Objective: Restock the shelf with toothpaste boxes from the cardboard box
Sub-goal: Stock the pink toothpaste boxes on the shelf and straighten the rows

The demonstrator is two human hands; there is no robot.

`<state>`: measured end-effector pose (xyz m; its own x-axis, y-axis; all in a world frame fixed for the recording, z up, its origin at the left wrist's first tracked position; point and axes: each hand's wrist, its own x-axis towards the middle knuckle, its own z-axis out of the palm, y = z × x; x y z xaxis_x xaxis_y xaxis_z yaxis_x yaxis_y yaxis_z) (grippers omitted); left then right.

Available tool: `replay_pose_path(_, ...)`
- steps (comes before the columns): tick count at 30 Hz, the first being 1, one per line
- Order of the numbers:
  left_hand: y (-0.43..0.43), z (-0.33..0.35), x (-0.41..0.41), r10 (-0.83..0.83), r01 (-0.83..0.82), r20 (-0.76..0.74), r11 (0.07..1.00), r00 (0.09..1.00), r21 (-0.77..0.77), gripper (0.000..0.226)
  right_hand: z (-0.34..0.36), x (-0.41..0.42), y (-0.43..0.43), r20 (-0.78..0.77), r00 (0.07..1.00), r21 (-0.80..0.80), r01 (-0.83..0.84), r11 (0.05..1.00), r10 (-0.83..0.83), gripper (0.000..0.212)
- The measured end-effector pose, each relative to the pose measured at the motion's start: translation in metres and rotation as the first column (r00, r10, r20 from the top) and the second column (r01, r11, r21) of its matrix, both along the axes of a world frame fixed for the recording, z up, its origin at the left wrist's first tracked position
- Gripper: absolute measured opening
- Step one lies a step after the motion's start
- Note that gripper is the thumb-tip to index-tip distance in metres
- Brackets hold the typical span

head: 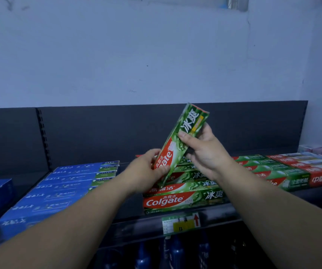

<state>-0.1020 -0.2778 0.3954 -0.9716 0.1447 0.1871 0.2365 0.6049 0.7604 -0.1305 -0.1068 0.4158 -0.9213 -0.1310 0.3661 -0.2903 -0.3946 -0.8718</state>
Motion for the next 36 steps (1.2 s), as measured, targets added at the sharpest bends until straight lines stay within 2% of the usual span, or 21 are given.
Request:
replay_pose_path(3,-0.005,-0.006,-0.002,0.023,-0.024,-0.012,1.000,1.000,-0.009,0.045,-0.007,-0.007,0.015,0.082,0.993,0.064,0.074,0.995,-0.079,0.059)
replay_pose_path(5,-0.008,-0.006,-0.003,0.049,-0.050,-0.028,0.999,0.998,-0.012,0.045,-0.009,-0.010,0.035,0.107,0.976,0.226,0.162,0.960,-0.190,0.081)
replay_pose_path(7,-0.008,-0.007,-0.004,0.057,-0.058,-0.031,0.997,0.998,-0.047,0.048,-0.015,-0.011,0.053,0.115,0.950,0.449,0.211,0.868,-0.290,0.105)
replay_pose_path(8,-0.006,-0.009,-0.004,0.056,-0.059,-0.030,0.995,0.998,-0.086,0.050,-0.021,-0.015,0.061,0.110,0.941,0.553,0.210,0.806,-0.320,0.108)
replay_pose_path(10,-0.003,-0.011,-0.003,0.062,-0.065,-0.023,0.981,0.998,-0.184,0.055,-0.031,-0.018,0.069,0.116,0.934,0.704,0.162,0.691,-0.338,0.095)
replay_pose_path(13,-0.002,-0.018,-0.006,0.071,-0.062,0.027,0.966,0.997,-0.252,0.057,-0.036,-0.013,0.068,0.112,0.929,0.805,0.124,0.580,-0.353,0.090)
replay_pose_path(17,-0.005,-0.029,-0.007,0.080,-0.067,0.099,0.990,0.992,-0.127,0.047,-0.040,-0.009,0.063,0.088,0.925,0.871,0.108,0.479,-0.369,0.080)
replay_pose_path(21,-0.003,-0.043,-0.003,0.179,-0.182,0.055,0.981,0.982,0.068,0.038,-0.044,-0.004,0.062,0.070,0.936,0.907,0.085,0.413,-0.346,0.080)
replay_pose_path(23,0.000,-0.048,0.001,0.210,-0.233,0.115,0.940,0.971,0.249,0.041,-0.044,-0.001,0.058,0.031,0.940,0.928,0.098,0.359,-0.339,0.076)
replay_pose_path(25,0.006,-0.050,0.006,0.167,-0.264,0.245,0.857,0.955,0.443,0.039,-0.045,0.001,0.055,-0.001,0.940,0.944,0.114,0.311,-0.342,0.074)
replay_pose_path(26,0.008,-0.051,0.006,0.150,-0.277,0.282,0.827,0.948,0.490,0.036,-0.045,0.002,0.053,-0.016,0.938,0.950,0.122,0.289,-0.345,0.073)
replay_pose_path(30,0.013,-0.052,0.004,0.159,-0.304,0.310,0.809,0.937,0.503,0.020,-0.045,0.001,0.050,-0.022,0.939,0.963,0.112,0.245,-0.343,0.066)
replay_pose_path(36,0.010,-0.043,-0.003,0.201,-0.344,0.332,0.819,0.922,0.459,0.015,-0.043,-0.009,0.047,0.066,0.935,0.940,0.059,0.336,-0.347,0.065)
